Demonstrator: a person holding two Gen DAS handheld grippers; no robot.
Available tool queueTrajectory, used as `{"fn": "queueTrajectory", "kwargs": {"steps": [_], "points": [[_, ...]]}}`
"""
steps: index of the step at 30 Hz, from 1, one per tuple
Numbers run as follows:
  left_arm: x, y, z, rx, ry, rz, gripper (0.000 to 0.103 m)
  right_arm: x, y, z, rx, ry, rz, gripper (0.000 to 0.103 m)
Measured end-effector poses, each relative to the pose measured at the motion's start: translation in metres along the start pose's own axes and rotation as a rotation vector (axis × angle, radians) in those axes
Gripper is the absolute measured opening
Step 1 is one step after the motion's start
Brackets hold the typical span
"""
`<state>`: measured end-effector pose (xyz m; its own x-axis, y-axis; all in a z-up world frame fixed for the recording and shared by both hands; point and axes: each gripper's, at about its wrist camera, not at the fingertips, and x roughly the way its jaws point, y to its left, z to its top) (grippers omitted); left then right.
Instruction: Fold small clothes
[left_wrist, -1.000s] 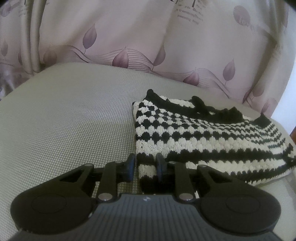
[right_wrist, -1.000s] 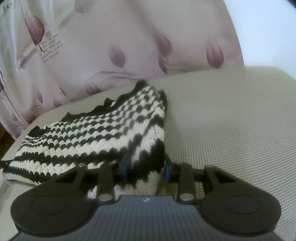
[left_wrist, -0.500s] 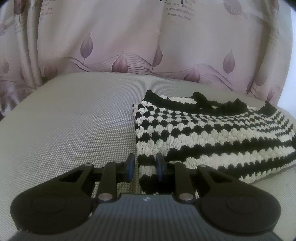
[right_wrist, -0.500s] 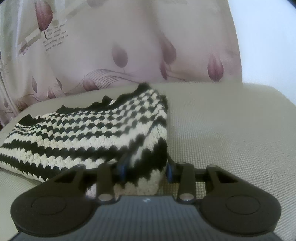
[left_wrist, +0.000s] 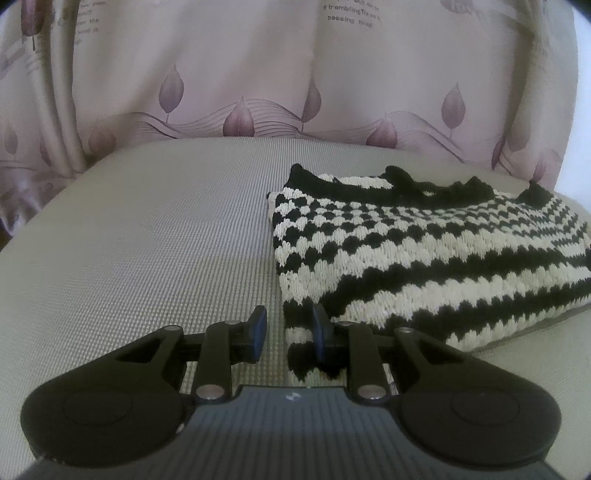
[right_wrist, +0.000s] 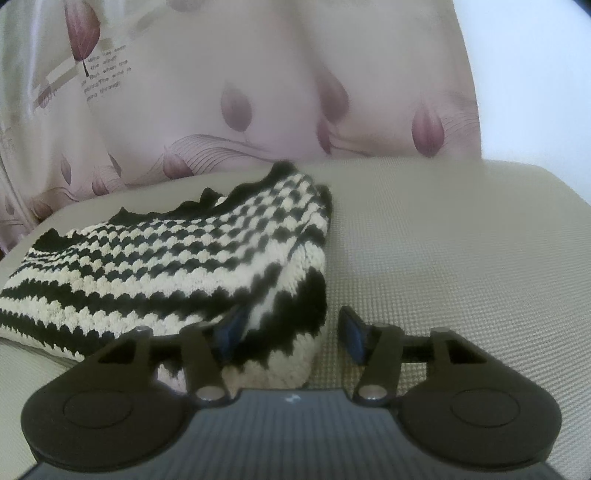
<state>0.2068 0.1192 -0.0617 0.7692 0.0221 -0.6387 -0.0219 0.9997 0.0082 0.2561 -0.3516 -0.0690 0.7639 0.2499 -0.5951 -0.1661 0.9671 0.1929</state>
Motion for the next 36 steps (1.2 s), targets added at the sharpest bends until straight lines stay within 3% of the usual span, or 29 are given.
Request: {"fn": "queueTrajectory", "kwargs": {"steps": [5, 8, 13, 16, 20, 26, 29, 32, 34, 36], "points": [[-0.001, 0.003, 0.0, -0.001, 0.003, -0.005, 0.03, 0.001, -0.001, 0.0, 0.005, 0.004, -0.001, 0.059], [-0.003, 0.01, 0.001, -0.029, -0.006, -0.01, 0.046, 0.001, -0.001, 0.0, 0.003, 0.004, -0.004, 0.06], [-0.011, 0.039, 0.007, -0.167, -0.033, -0.089, 0.085, 0.001, -0.001, 0.0, 0.008, 0.003, -0.009, 0.065], [-0.016, 0.048, 0.016, -0.208, -0.058, -0.125, 0.095, 0.001, -0.001, 0.001, 0.01, 0.003, -0.012, 0.068], [0.001, 0.054, 0.038, -0.228, -0.008, -0.201, 0.1, 0.001, 0.0, 0.0, 0.005, 0.0, -0.016, 0.069], [0.065, 0.07, 0.058, -0.316, 0.148, -0.354, 0.097, 0.0, 0.001, -0.001, -0.001, -0.004, -0.021, 0.07], [0.082, 0.078, 0.064, -0.359, 0.138, -0.411, 0.09, -0.001, 0.002, 0.0, -0.007, -0.007, -0.027, 0.071], [0.095, 0.08, 0.071, -0.347, 0.152, -0.454, 0.074, -0.002, 0.004, -0.001, -0.019, -0.013, -0.037, 0.072], [0.105, 0.078, 0.074, -0.345, 0.19, -0.495, 0.033, -0.002, 0.006, -0.001, -0.028, -0.017, -0.042, 0.073], [0.112, 0.075, 0.073, -0.357, 0.193, -0.517, 0.033, -0.002, 0.007, -0.001, -0.033, -0.018, -0.042, 0.073]]}}
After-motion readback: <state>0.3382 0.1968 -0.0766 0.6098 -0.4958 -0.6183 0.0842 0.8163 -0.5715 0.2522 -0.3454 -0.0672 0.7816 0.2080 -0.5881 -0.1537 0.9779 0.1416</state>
